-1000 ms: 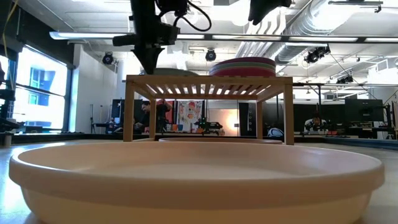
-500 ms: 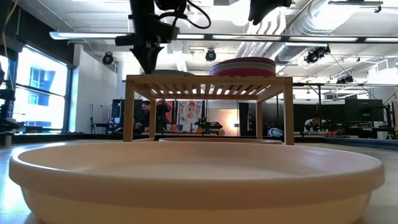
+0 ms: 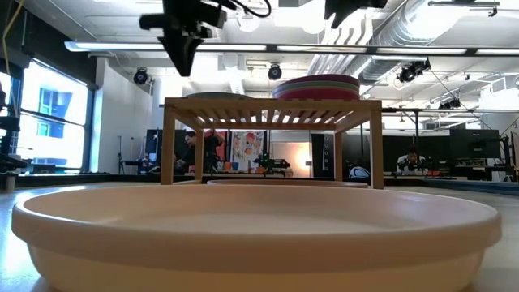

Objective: Place and stack plates onto a shelf
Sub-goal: Stack the brown plate on top of the blue plate on the shelf

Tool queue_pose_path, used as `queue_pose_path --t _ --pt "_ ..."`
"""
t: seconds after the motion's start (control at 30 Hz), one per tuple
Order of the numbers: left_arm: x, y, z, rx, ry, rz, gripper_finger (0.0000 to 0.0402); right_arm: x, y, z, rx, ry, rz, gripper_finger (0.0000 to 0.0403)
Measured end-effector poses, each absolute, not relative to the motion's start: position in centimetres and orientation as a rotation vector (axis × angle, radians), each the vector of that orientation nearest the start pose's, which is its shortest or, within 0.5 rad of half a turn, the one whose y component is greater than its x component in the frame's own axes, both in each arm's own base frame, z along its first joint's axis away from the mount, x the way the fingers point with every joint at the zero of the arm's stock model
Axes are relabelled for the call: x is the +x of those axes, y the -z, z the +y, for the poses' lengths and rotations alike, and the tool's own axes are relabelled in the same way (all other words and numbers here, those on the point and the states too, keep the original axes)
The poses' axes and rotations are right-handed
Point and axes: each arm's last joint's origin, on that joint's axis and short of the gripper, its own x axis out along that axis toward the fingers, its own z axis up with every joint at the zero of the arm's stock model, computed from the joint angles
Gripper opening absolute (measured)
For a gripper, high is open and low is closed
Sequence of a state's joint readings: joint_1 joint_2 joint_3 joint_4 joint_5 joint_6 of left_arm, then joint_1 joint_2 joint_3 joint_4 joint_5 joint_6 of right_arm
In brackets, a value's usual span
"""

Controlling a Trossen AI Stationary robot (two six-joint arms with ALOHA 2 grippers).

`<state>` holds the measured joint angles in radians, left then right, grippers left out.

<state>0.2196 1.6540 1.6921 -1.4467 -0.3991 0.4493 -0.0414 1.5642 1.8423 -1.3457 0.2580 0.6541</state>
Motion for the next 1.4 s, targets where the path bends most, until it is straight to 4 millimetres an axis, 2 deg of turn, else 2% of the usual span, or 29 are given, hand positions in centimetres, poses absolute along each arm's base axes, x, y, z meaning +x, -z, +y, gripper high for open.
queue_pose_path --t 0.23,0.33,0.6,0.8,1.0,1.2,1.4 --pt "28.2 -34.0 6.2 0.245 -0.112 1.573 0.0065 28.4 -40.7 1.5 0.568 0.57 0.923 0.0098" --pt "28.2 -34.1 5.6 0.191 -0.11 1.563 0.0065 28.9 -40.3 3.1 0.62 0.574 0.931 0.0098" --pt "26.8 -35.4 3.8 0.142 -0.084 1.497 0.0064 31.0 -37.4 7.1 0.68 0.616 1.01 0.0098" --pt "25.1 -36.0 3.1 0.109 -0.114 1.463 0.0064 32.4 -35.4 9.2 0.768 0.68 1.033 0.0098" --pt "23.1 -35.5 2.9 0.004 -0.207 1.459 0.0064 33.6 -33.2 10.7 0.811 0.754 1.069 0.0098" --pt "21.3 -34.1 2.7 -0.061 -0.267 1.499 0.0064 34.8 -30.9 11.3 0.804 0.791 1.15 0.0098" --pt "20.4 -32.2 2.5 -0.128 -0.276 1.559 0.0064 35.2 -30.2 11.1 0.786 0.811 1.173 0.0098"
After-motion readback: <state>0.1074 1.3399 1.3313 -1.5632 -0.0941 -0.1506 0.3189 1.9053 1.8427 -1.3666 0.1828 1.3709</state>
